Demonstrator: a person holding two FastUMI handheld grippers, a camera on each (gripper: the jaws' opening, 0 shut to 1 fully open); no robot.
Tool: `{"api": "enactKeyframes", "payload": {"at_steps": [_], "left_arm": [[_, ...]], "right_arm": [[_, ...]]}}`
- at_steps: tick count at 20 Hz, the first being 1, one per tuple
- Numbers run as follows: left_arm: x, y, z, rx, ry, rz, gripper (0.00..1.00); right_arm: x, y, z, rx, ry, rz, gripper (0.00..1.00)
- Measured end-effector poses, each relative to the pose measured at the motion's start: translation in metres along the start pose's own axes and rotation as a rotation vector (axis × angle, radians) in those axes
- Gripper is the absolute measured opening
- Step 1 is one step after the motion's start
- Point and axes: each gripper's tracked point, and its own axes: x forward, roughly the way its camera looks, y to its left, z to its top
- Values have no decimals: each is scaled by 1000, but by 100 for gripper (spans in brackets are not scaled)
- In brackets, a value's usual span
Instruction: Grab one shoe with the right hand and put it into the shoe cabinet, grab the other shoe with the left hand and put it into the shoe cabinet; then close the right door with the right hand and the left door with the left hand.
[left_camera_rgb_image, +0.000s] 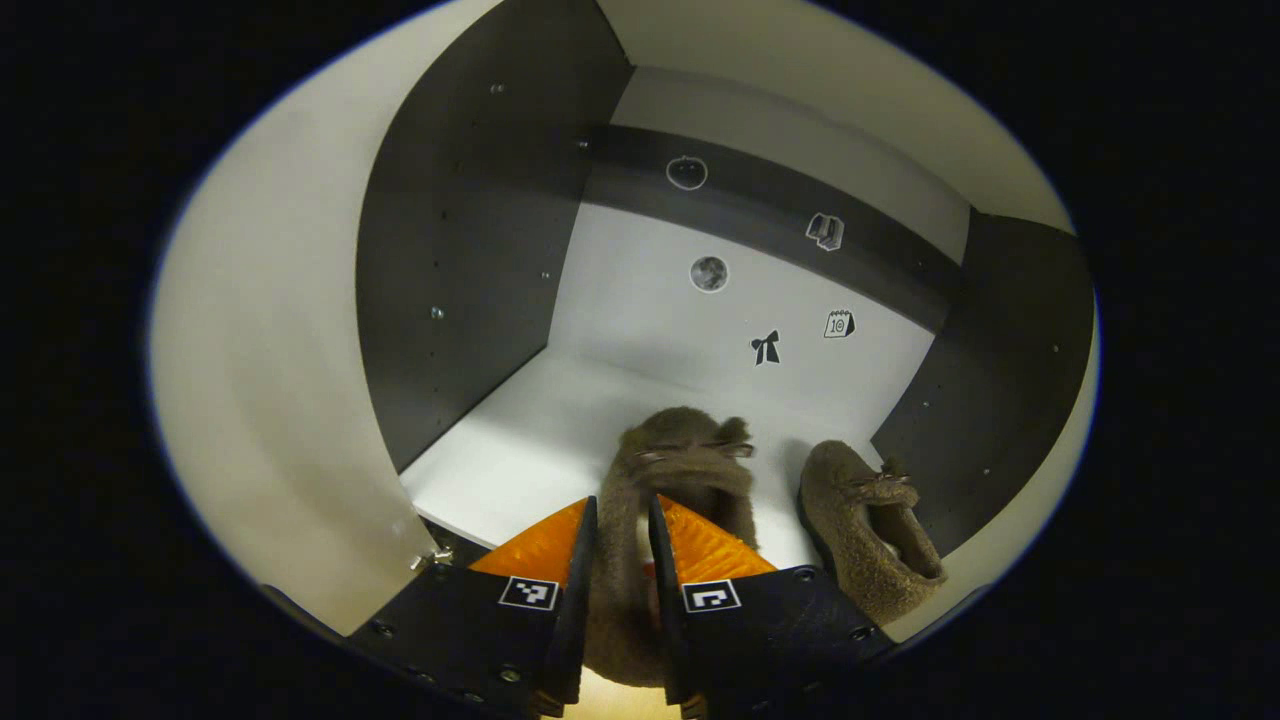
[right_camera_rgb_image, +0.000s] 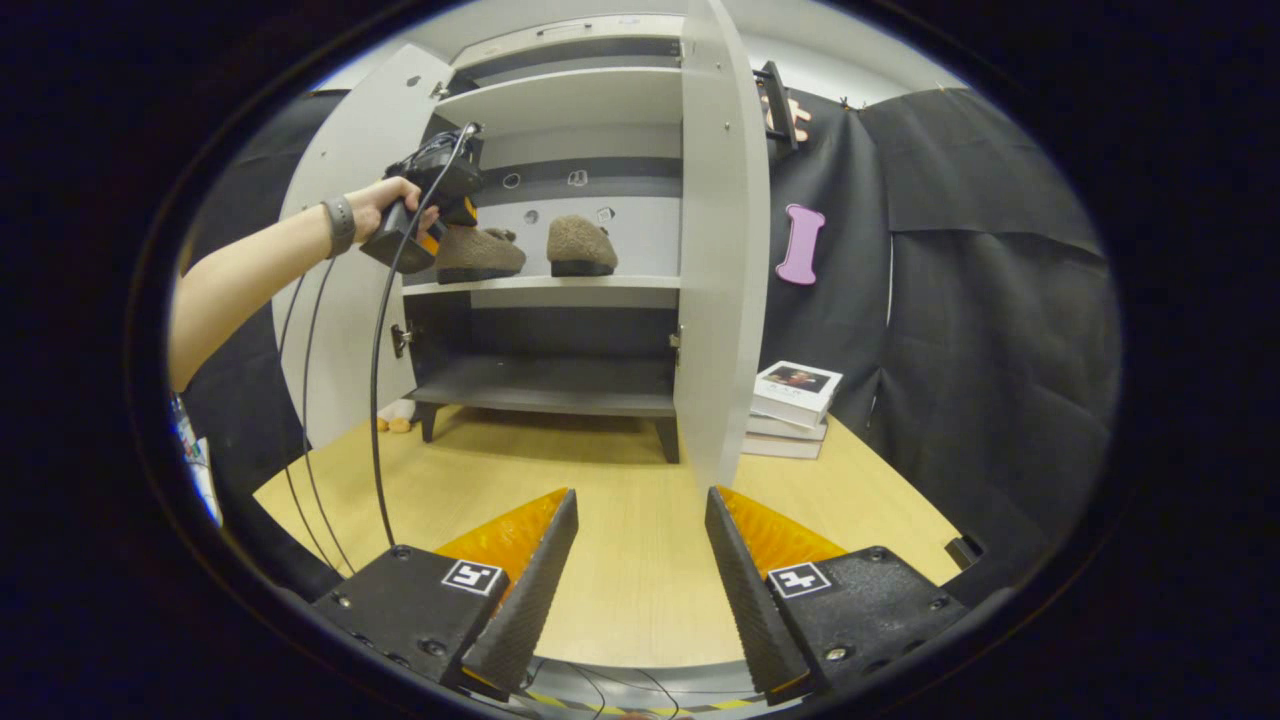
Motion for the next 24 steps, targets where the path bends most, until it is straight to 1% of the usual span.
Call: {"api": "enactKeyframes", "payload": {"at_steps": [1,2,3,4,5,6,7,8,9,10,12,13,14,15,18,20,21,23,24], "left_arm": [[-7,0,6,28,-20,13,31],[-18,2,12,57,-37,29,37],[-26,3,18,81,-63,41,52],[-39,2,26,104,-96,52,61],[-51,1,32,125,-131,52,75],[-62,-2,34,142,-161,42,79],[-76,-5,37,155,-202,22,83],[-92,-10,38,174,-250,-2,87],[-110,-13,39,204,-310,-25,92],[-124,-13,34,226,-350,-43,93],[-148,-14,7,238,-368,-77,93],[-159,-13,-9,220,-367,-102,94],[-169,-13,-24,199,-368,-128,96],[-177,-11,-38,182,-369,-140,96],[-199,1,-75,157,-381,-153,95],[-212,-2,-97,129,-416,-220,95],[-216,1,-109,132,-423,-221,95],[-227,13,-134,143,-425,-185,95],[-234,15,-148,131,-413,-172,95]], "right_arm": [[0,3,-1,1,2,7,82],[1,4,-1,-1,1,14,82],[1,5,-1,-5,-1,17,82],[2,7,0,-8,-5,19,87],[2,9,0,-8,-7,23,87],[3,10,0,-7,-8,29,87],[3,13,1,-4,-9,34,82],[3,14,2,1,-14,38,82],[3,15,5,7,-23,42,82],[3,16,8,15,-34,46,82],[2,15,13,30,-50,49,82],[0,13,19,38,-65,43,87],[-2,12,25,47,-86,42,87],[-3,12,33,56,-103,46,82],[-6,10,50,67,-133,57,83],[-12,5,68,85,-178,53,83],[-15,4,77,96,-201,54,83],[-23,-4,91,110,-223,49,84],[-28,-9,98,117,-238,45,88]]}}
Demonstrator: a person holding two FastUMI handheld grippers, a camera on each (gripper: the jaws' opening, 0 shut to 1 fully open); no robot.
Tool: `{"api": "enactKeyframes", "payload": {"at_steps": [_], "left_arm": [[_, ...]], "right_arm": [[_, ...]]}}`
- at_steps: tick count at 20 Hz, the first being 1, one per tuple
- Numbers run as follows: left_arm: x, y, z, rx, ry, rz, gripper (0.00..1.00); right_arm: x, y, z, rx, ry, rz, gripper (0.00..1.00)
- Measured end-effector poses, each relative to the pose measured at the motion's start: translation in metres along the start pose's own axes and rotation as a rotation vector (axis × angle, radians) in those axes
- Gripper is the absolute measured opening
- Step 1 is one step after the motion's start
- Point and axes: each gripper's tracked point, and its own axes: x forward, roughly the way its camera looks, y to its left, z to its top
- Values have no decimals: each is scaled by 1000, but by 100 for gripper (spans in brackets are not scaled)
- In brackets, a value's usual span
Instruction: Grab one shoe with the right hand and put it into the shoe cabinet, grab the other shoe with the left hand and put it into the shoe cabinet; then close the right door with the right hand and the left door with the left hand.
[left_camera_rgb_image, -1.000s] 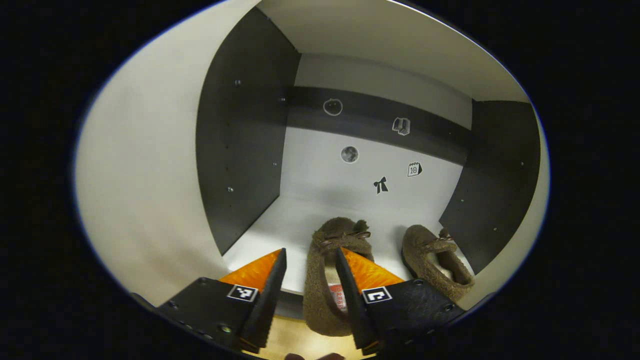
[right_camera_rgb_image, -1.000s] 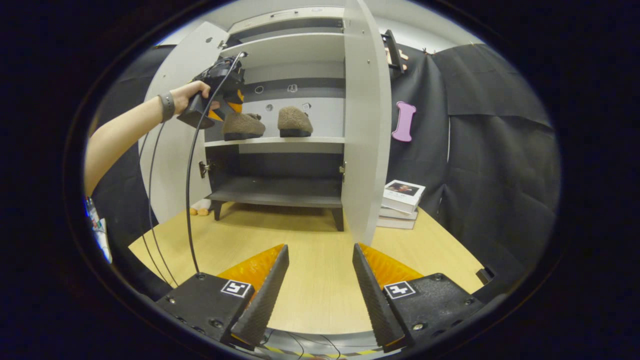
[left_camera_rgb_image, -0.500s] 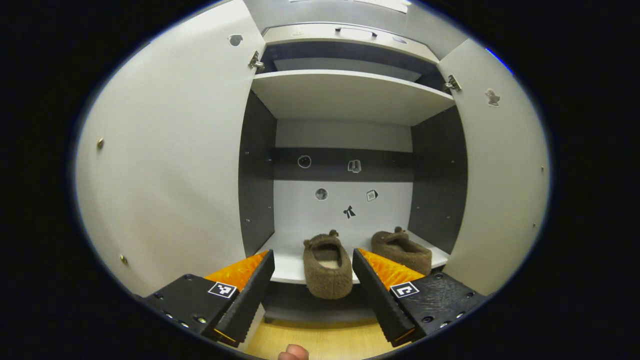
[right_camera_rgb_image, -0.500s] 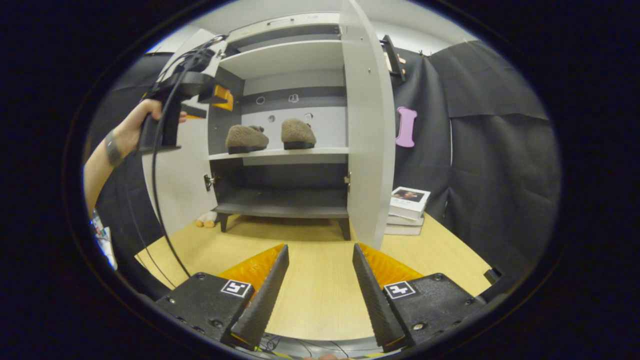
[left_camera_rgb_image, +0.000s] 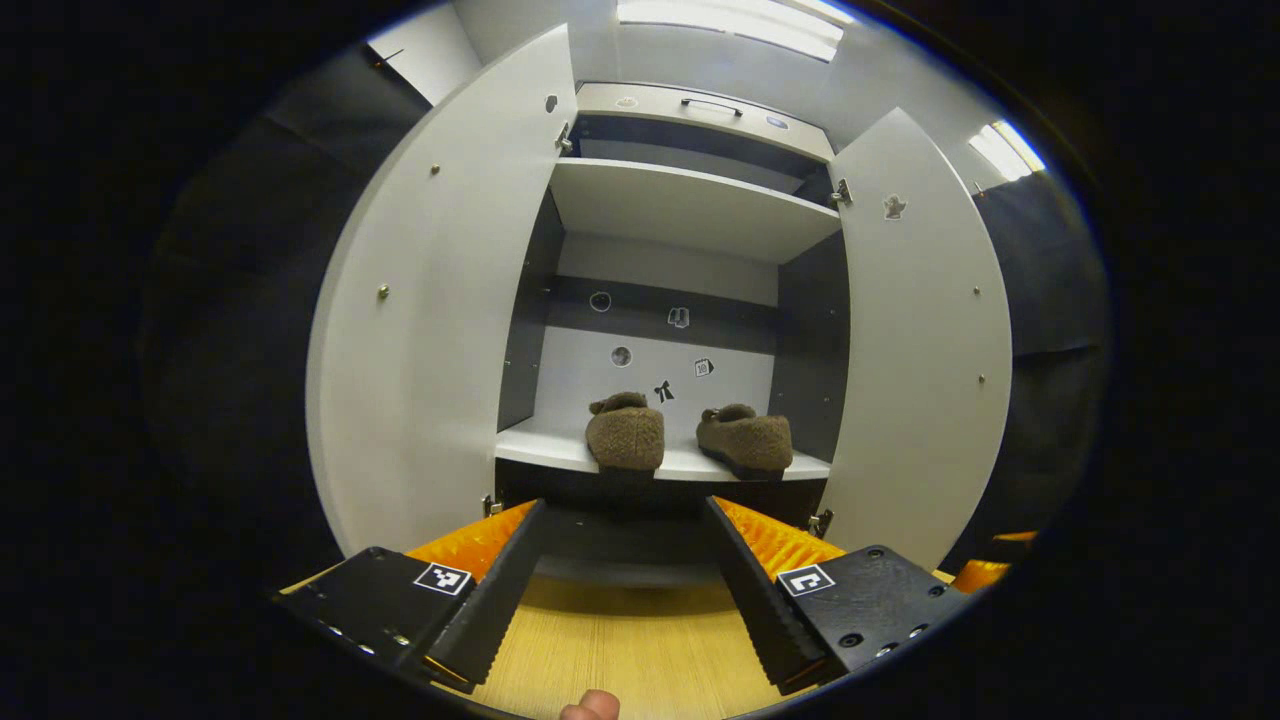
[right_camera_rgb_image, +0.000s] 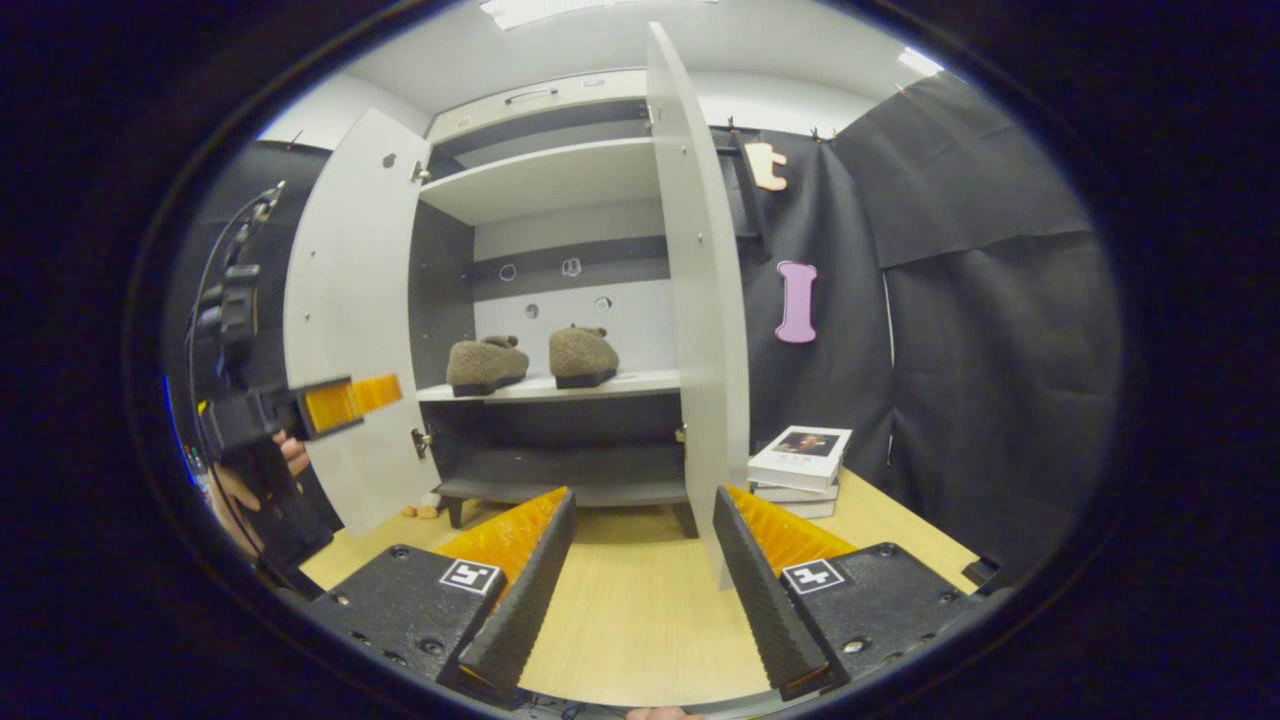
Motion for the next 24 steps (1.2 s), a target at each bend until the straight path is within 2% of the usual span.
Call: {"api": "enactKeyframes", "payload": {"at_steps": [4,9,11,13,17,21,24], "left_arm": [[-40,-21,-32,-63,67,-11,95],[-65,-34,-46,-60,98,-39,95],[-71,-41,-51,-57,115,-58,95],[-76,-45,-51,-42,116,-75,95],[-85,-43,-48,-16,108,-73,95],[-88,-34,-42,-15,100,-54,95],[-89,-30,-39,-1,96,-42,95]], "right_arm": [[-12,-27,54,-14,-82,-45,90],[-23,-82,131,-99,-222,-137,96],[-18,-98,157,-101,-249,-146,97],[-5,-111,185,-111,-268,-135,96],[36,-142,224,-160,-270,-163,97],[84,-154,241,-170,-244,-145,97],[106,-148,250,-145,-227,-112,97]]}}
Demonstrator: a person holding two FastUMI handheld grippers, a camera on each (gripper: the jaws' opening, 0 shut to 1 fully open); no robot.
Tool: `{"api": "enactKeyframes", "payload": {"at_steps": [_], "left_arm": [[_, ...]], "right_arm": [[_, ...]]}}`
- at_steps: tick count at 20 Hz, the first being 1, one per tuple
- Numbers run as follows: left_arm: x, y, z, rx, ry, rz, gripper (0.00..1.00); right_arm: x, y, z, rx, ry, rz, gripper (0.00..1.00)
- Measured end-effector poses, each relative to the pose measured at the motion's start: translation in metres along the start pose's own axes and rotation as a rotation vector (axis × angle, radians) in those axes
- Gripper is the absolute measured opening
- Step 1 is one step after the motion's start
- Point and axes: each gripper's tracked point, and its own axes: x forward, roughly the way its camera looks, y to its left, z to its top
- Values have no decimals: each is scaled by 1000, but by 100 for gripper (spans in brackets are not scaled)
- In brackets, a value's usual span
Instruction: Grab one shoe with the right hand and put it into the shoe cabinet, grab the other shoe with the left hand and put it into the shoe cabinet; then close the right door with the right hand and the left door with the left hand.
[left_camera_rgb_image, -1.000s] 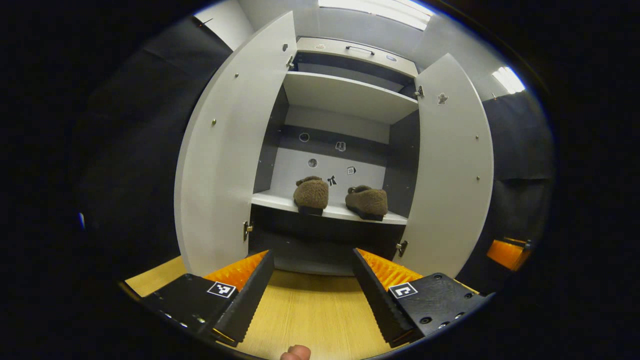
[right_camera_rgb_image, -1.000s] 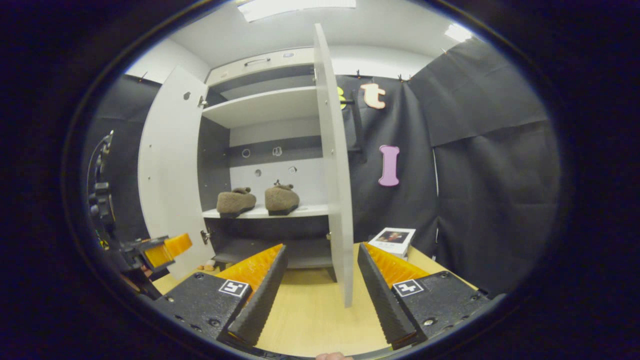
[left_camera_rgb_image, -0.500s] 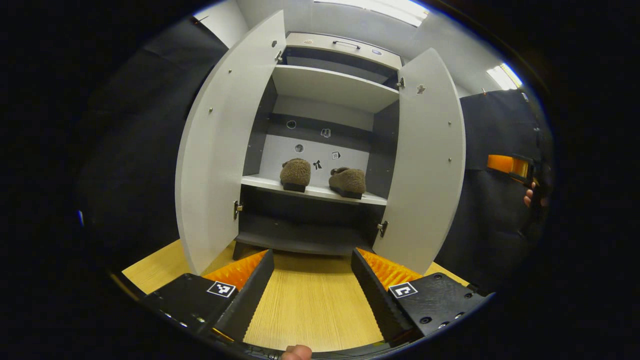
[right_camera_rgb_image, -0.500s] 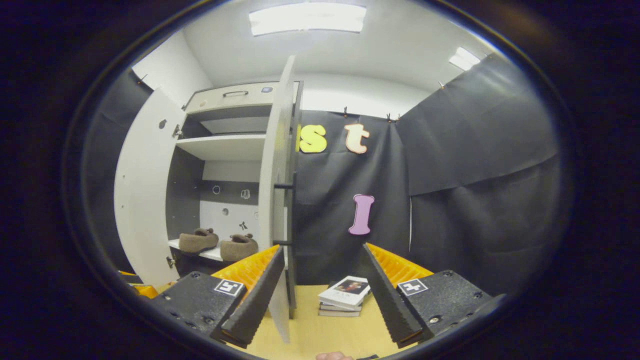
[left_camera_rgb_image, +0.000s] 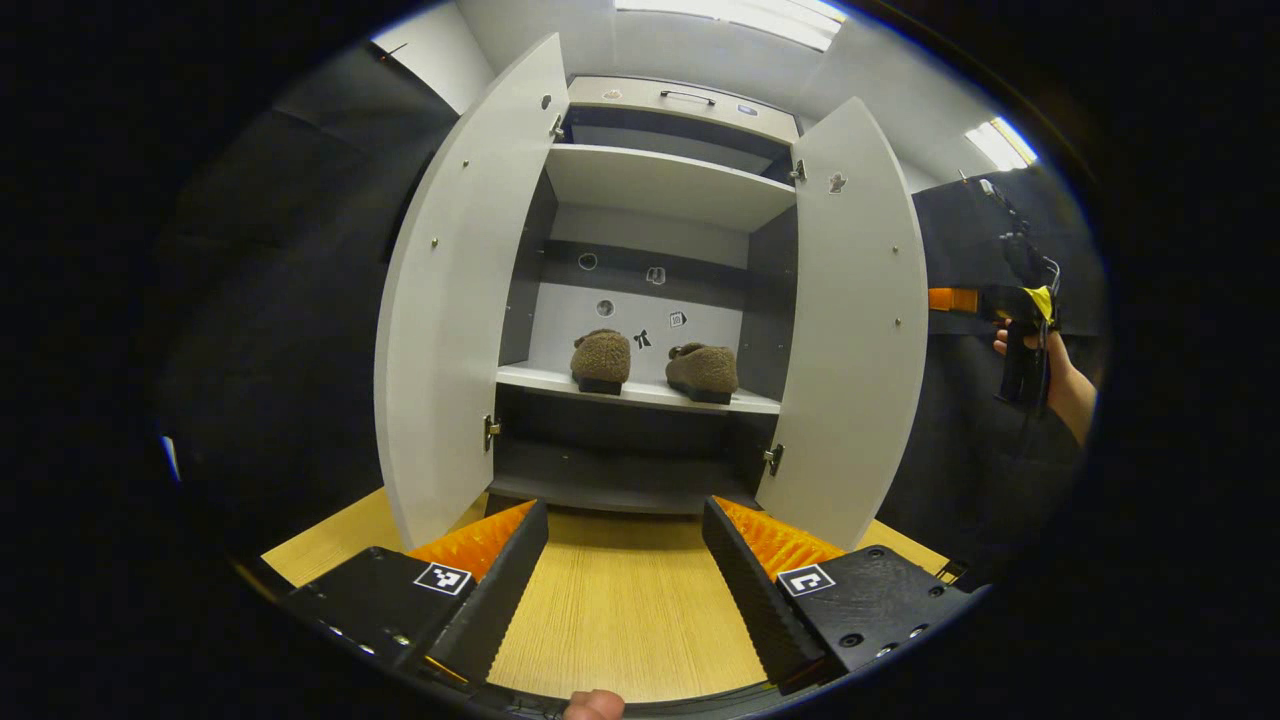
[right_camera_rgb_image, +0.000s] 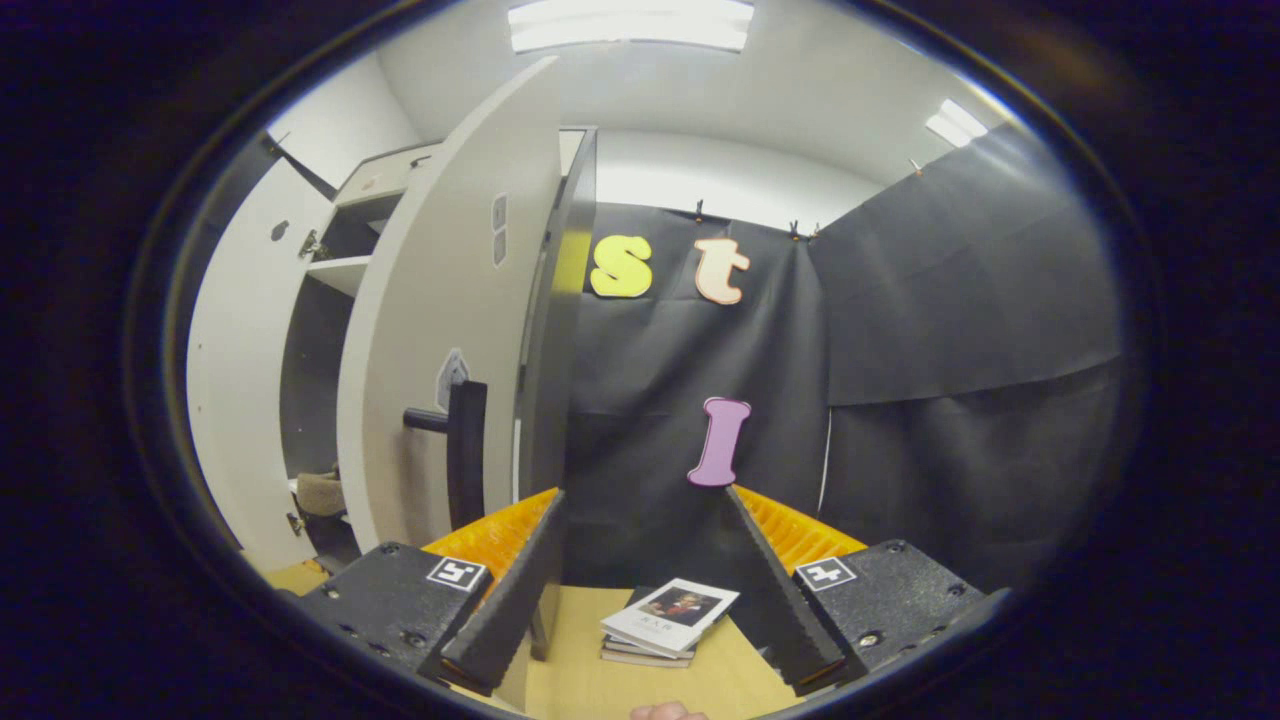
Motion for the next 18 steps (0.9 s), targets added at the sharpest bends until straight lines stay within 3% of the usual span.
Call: {"api": "enactKeyframes", "payload": {"at_steps": [5,9,10,14,15,18], "left_arm": [[-1,7,7,-3,-5,20,95],[-3,9,15,-26,-23,18,95],[-2,13,18,-23,-31,23,95],[-7,18,18,-30,-32,38,95],[-9,19,17,-29,-32,40,95],[-14,31,18,-17,-29,61,95]], "right_arm": [[2,16,4,-26,-36,4,93],[-7,57,-1,-1,-17,102,88],[-8,72,-1,-1,-22,125,92],[-9,127,-2,7,-35,213,88],[-7,137,-3,10,-48,228,92],[1,164,-8,41,-29,274,92]]}}
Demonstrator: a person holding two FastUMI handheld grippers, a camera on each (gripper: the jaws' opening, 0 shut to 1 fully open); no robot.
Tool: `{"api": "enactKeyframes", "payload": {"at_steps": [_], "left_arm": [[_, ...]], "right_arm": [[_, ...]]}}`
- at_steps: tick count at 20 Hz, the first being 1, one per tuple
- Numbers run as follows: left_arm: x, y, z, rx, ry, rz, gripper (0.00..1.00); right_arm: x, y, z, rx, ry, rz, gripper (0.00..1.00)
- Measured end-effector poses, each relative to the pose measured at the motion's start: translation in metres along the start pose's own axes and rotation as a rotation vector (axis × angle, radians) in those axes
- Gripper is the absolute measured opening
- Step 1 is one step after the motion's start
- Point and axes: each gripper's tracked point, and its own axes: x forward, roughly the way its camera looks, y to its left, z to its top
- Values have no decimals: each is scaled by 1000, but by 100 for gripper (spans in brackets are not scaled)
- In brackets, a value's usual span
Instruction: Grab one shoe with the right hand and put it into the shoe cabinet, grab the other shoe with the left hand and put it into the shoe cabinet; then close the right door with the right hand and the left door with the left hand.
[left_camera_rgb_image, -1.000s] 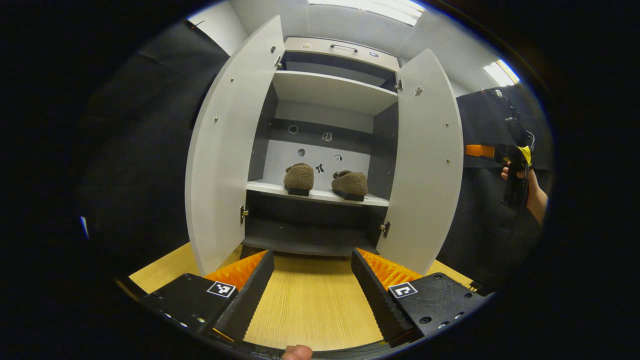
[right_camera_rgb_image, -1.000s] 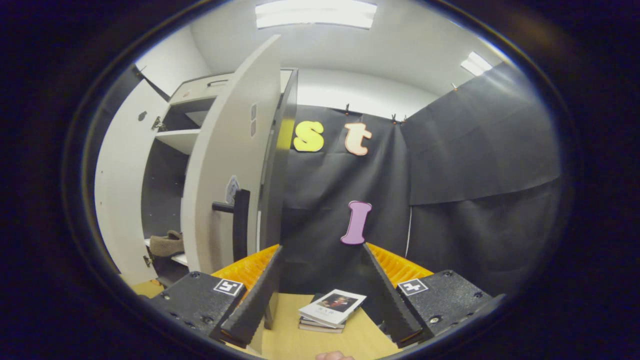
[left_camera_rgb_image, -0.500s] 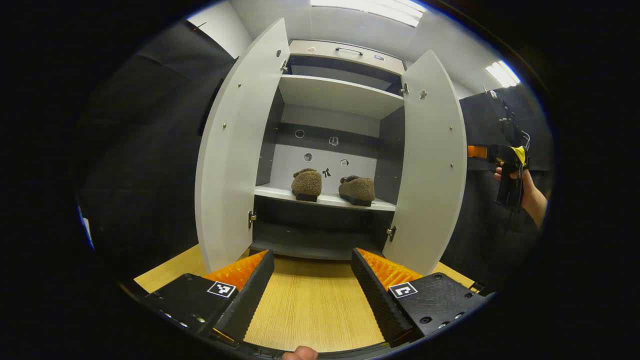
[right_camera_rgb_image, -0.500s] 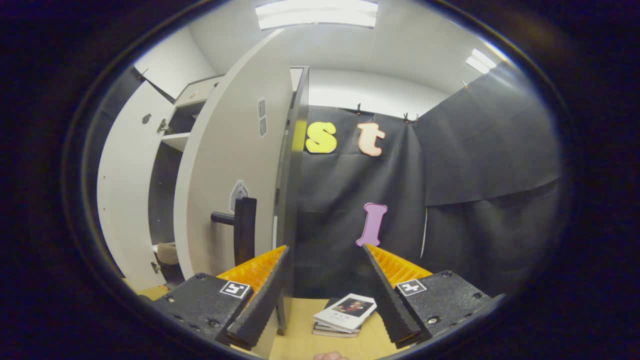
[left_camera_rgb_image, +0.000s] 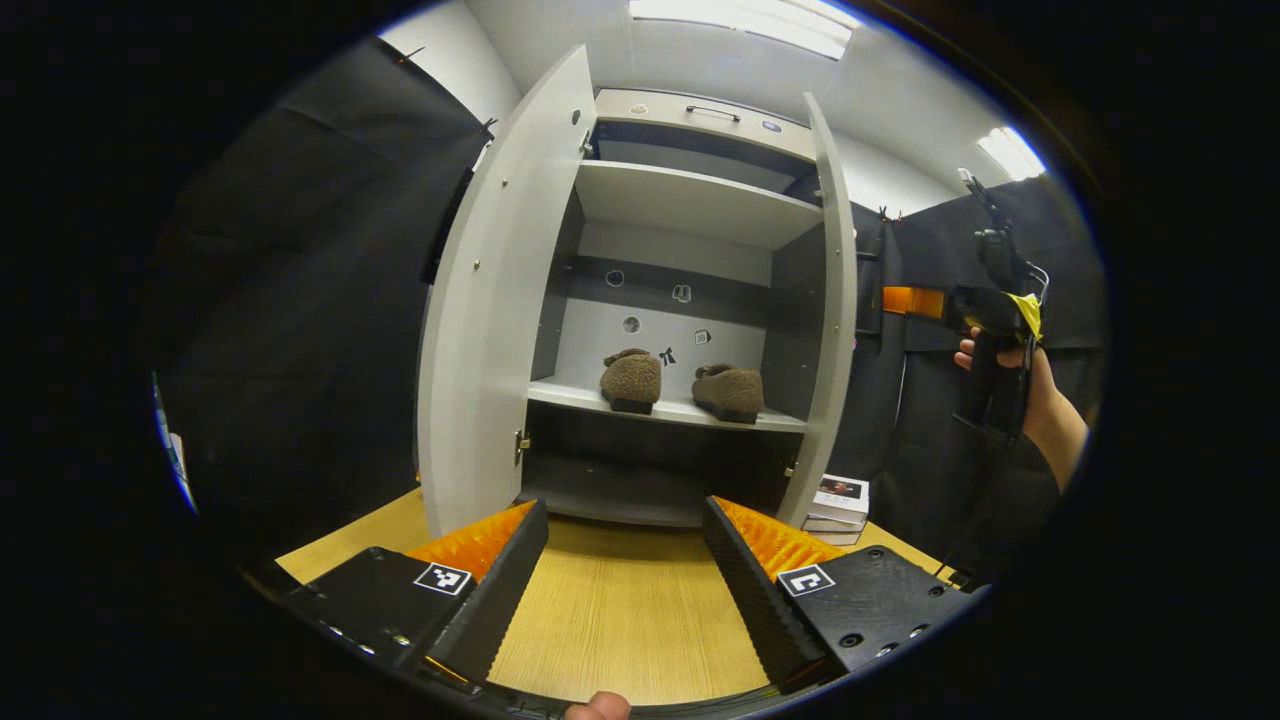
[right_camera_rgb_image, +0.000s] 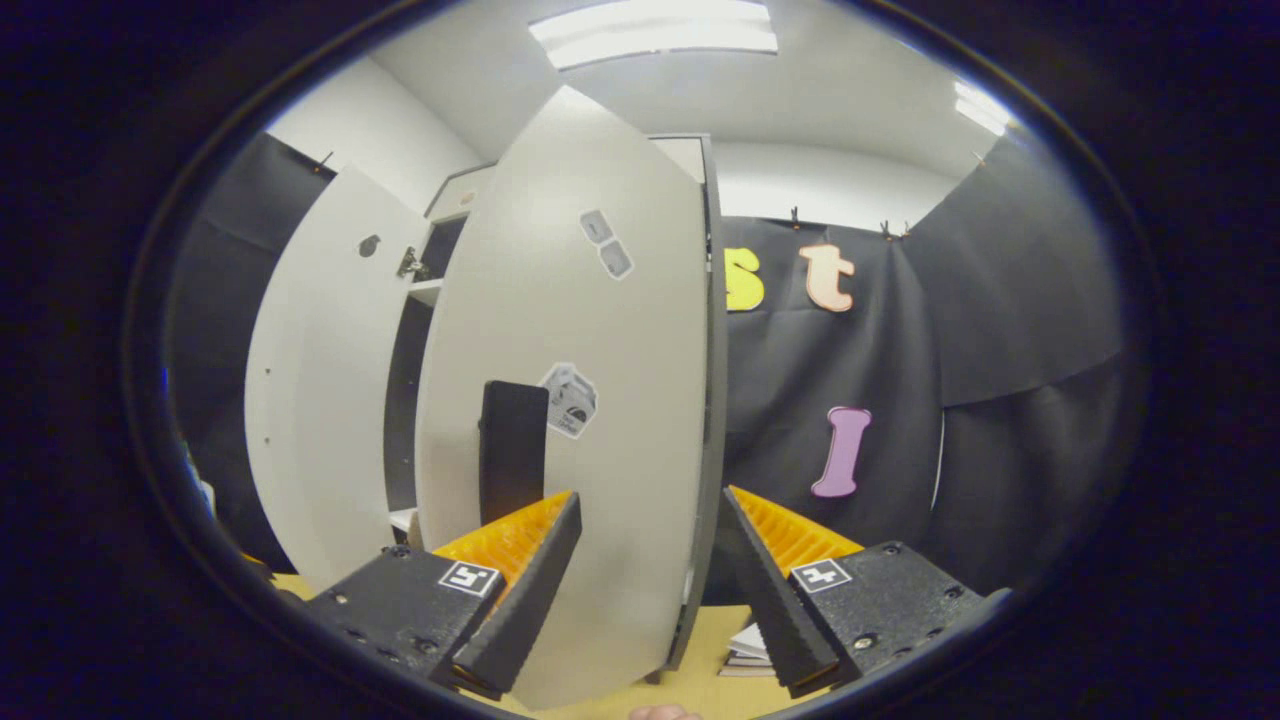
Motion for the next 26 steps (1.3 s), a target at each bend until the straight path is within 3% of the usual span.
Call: {"api": "enactKeyframes", "payload": {"at_steps": [1,5,11,16,20,26], "left_arm": [[-1,4,0,1,0,7,95],[-5,17,2,-3,-1,43,95],[-5,19,36,-48,-50,38,95],[-2,12,53,-46,-87,25,95],[-2,5,53,-57,-86,11,95],[-3,1,48,-65,-74,13,95]], "right_arm": [[4,4,-2,9,11,16,89],[10,21,-1,24,-3,14,97],[-34,14,-10,57,11,-57,98],[-85,14,-73,40,41,-134,98],[-127,26,-145,40,148,-167,98],[-175,34,-196,112,223,-219,99]]}}
